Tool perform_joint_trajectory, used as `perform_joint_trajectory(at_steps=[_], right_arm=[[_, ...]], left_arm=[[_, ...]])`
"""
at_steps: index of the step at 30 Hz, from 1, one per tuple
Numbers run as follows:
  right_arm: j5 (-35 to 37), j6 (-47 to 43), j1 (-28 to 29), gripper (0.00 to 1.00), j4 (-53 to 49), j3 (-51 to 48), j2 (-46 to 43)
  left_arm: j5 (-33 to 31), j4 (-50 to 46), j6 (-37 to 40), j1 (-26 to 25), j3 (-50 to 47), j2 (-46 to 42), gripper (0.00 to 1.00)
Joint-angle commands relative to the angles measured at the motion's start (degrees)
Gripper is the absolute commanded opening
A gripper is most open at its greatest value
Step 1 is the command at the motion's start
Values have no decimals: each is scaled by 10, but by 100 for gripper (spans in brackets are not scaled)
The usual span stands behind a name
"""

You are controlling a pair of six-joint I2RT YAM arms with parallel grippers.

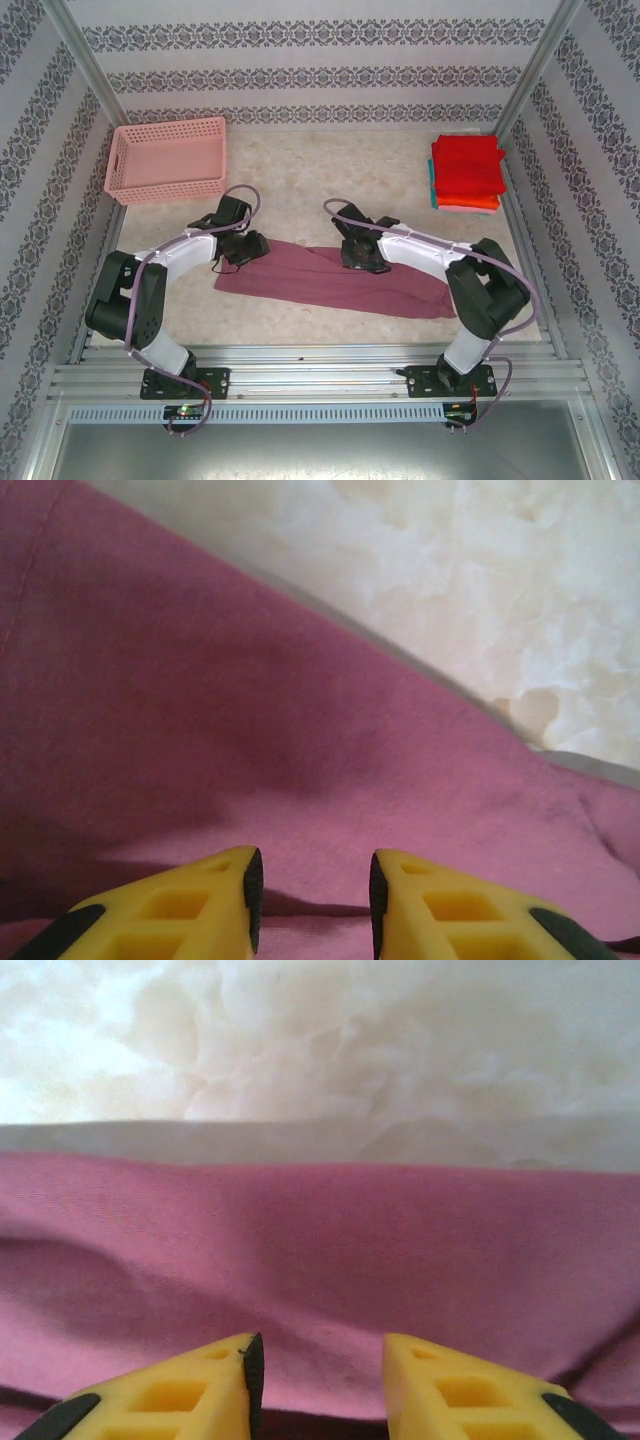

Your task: Fold and stack the t-shirts

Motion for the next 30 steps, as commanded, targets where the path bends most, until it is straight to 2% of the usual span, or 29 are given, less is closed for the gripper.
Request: perform_joint_trajectory(at_steps=[1, 10, 15, 21, 22, 26, 28, 30], right_arm=[[-13, 26, 0, 35, -25, -13, 3], [-23, 63, 0, 30, -20, -112, -58], [-24, 70, 1, 25, -29, -129, -83], [39, 48, -10, 24, -44, -124, -156], [51, 44, -20, 26, -47, -125, -169], [71, 20, -89, 50, -44, -127, -196], [72, 12, -124, 56, -40, -126, -192], [62, 7, -151, 58, -35, -123, -178]], left_arm=[[4, 10, -13, -2, -20, -6, 33], [-20, -6, -15, -2, -73, -29, 37], [-36, -23, -10, -1, -83, -46, 39], [-43, -30, -3, -1, -66, -87, 39], [-42, -31, -1, -1, -60, -95, 40], [-31, -5, 0, -4, -36, -110, 43], [-26, 10, 0, -10, -19, -99, 45], [-18, 25, -1, -19, 1, -76, 46]])
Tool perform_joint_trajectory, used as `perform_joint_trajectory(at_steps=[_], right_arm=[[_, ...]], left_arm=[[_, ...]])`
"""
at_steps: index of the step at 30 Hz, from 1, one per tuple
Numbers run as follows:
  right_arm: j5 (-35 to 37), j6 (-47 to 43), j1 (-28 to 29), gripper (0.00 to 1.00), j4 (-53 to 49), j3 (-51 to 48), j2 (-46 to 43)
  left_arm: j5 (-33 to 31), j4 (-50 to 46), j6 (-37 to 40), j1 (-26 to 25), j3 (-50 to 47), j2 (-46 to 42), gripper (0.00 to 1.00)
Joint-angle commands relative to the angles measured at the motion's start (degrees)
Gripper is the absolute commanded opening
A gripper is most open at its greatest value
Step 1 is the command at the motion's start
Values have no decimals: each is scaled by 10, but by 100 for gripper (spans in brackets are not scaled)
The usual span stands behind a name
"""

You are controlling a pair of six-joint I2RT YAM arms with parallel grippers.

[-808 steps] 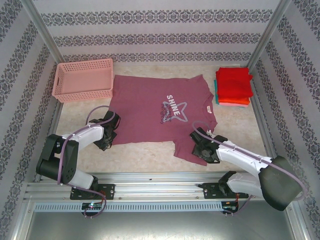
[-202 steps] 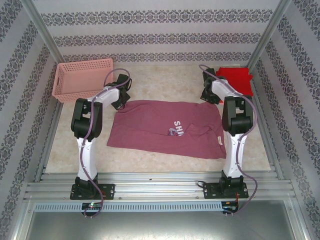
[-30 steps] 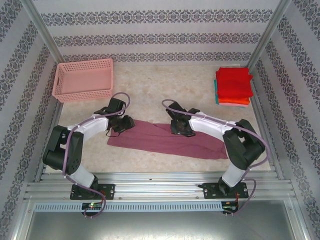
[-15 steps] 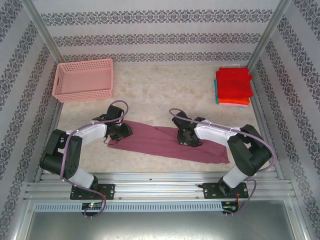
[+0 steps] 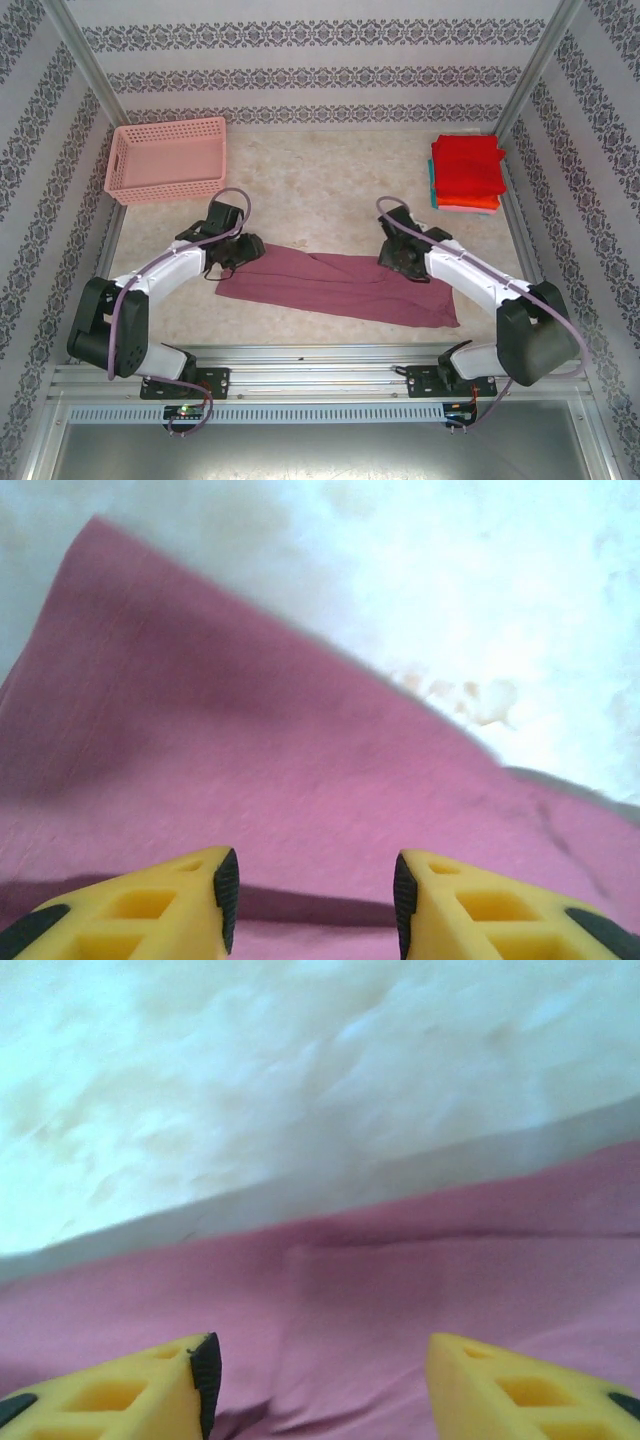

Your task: Fold and stack the t-shirts

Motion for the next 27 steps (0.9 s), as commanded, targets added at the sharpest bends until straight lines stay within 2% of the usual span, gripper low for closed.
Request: perform_joint_trajectory(at_steps=[1, 4, 7, 10, 14, 22, 27], right_arm=[[16, -20, -30, 58, -5, 2, 22], [2, -27, -37, 54, 10, 13, 60], [-10, -29, -34, 45, 25, 31, 99], [-16, -34, -32, 37, 45, 48, 131], [-20, -52, -34, 30, 66, 81, 179], [-36, -112, -41, 29, 78, 208, 283], [-33, -132, -39, 36, 54, 258, 272]], left_arm=[[11, 39, 6, -21, 40, 32, 47], [29, 74, -3, -32, 61, 82, 47], [34, 99, -22, -32, 68, 128, 46], [21, 115, -47, -20, 57, 154, 43], [16, 159, -70, 8, 11, 165, 40], [3, 168, -54, 65, -17, 171, 40], [2, 158, -43, 82, -6, 170, 40]])
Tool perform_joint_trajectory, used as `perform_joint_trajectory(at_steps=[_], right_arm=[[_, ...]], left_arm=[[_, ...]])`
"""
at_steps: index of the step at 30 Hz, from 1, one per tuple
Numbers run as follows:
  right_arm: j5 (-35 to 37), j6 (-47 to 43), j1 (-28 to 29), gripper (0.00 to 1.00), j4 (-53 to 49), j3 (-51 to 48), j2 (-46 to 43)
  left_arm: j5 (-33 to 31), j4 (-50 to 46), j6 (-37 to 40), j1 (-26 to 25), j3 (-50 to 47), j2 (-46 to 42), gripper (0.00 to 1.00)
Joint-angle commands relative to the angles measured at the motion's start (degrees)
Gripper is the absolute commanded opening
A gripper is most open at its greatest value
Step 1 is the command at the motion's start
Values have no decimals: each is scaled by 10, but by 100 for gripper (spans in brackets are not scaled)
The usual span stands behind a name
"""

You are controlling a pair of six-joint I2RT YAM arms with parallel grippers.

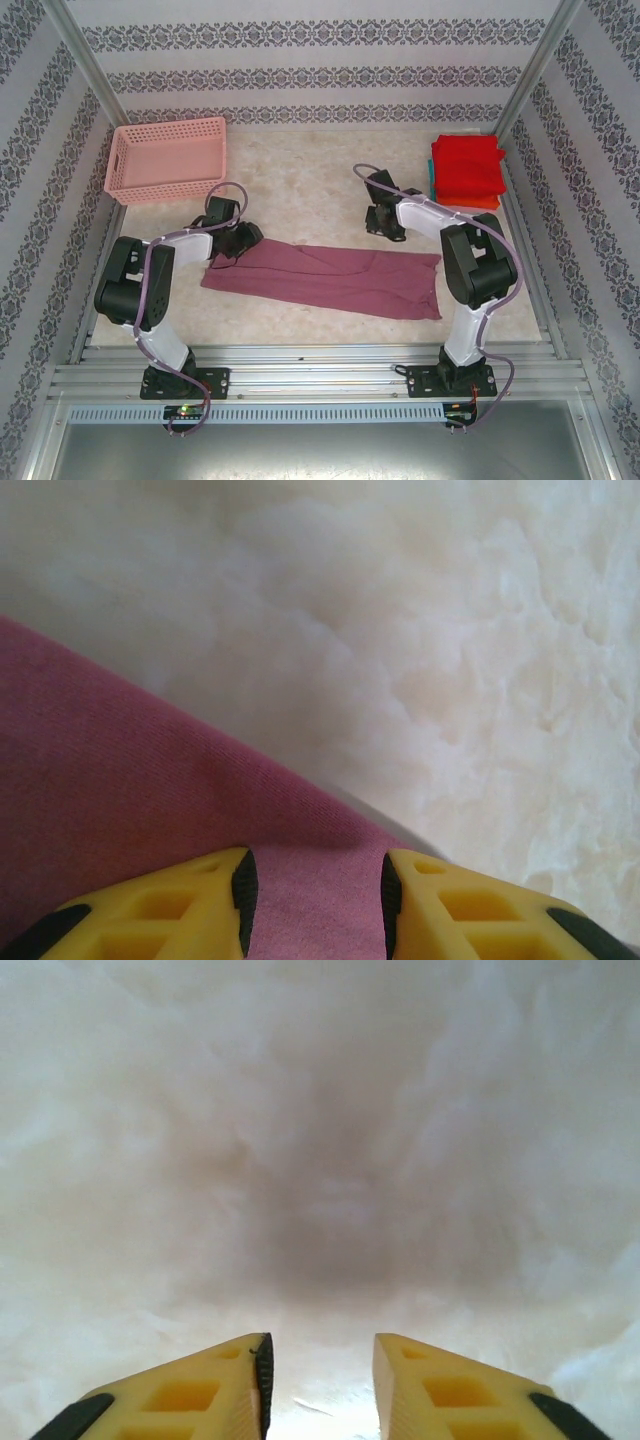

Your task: Fold and stack the t-shirts

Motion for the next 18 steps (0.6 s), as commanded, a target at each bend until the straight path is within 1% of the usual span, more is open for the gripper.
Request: perform_joint_trajectory(at_steps=[1, 3, 6, 9, 12, 18], right_arm=[[7, -27, 2, 40, -24, 23, -28], [19, -20, 11, 44, -44, 14, -47], [30, 0, 28, 43, -65, -14, -65], [29, 16, 47, 38, -67, -44, -72], [27, 28, 59, 34, -74, -55, -60], [23, 34, 62, 24, -80, -55, -36]], left_arm=[[-32, -24, 13, 11, -8, 7, 40], [-36, -29, 18, 12, -7, -1, 40], [-39, -33, 24, 12, -8, -5, 40], [-37, -33, 26, 12, -9, -4, 41], [-33, -34, 30, 13, -6, -3, 41], [-35, -39, 38, 13, -3, -7, 41]])
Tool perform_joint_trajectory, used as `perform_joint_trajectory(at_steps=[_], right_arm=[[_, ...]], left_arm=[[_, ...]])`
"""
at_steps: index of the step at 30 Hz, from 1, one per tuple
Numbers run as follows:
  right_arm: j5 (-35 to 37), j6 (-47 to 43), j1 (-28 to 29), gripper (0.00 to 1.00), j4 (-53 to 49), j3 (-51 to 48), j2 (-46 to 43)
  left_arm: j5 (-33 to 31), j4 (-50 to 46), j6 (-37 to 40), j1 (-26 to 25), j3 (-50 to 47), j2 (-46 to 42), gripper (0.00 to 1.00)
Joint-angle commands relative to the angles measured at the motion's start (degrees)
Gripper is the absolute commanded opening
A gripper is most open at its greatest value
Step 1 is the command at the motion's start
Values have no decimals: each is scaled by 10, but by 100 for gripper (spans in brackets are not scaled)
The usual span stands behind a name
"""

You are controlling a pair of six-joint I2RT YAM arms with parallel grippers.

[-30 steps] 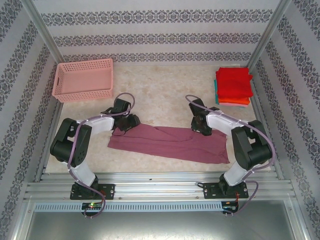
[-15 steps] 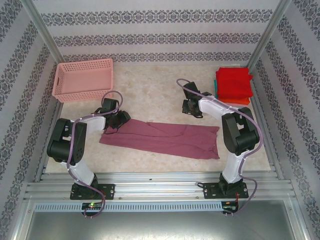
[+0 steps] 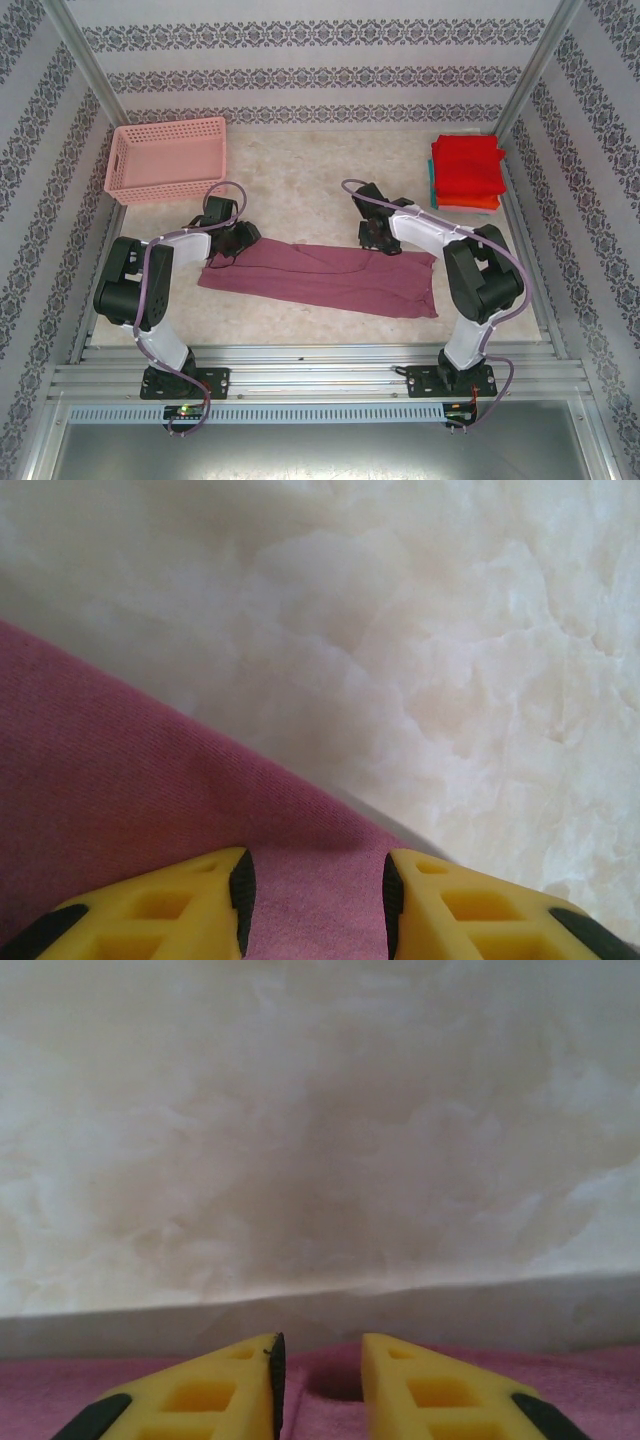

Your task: Fold and stack the t-shirts

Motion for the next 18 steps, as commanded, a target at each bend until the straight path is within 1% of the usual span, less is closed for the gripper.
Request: perform_joint_trajectory(at_steps=[1, 6, 8, 10, 11, 18], right_arm=[[7, 13, -1, 23, -20, 1, 14], [-15, 10, -11, 19, -19, 0, 17], [-20, 7, -14, 12, -21, 2, 16], [-16, 6, -14, 2, -28, 3, 10], [-14, 5, -13, 0, -30, 2, 3], [17, 9, -12, 0, -47, -34, -76]], left_arm=[[-25, -38, 18, 9, -3, -6, 41], [-24, -37, 18, 9, -7, -7, 41], [-24, -37, 21, 9, -8, -6, 41], [-25, -38, 22, 10, -7, -7, 41], [-24, -39, 23, 10, -7, -7, 41], [-22, -37, 21, 12, -5, -3, 41]])
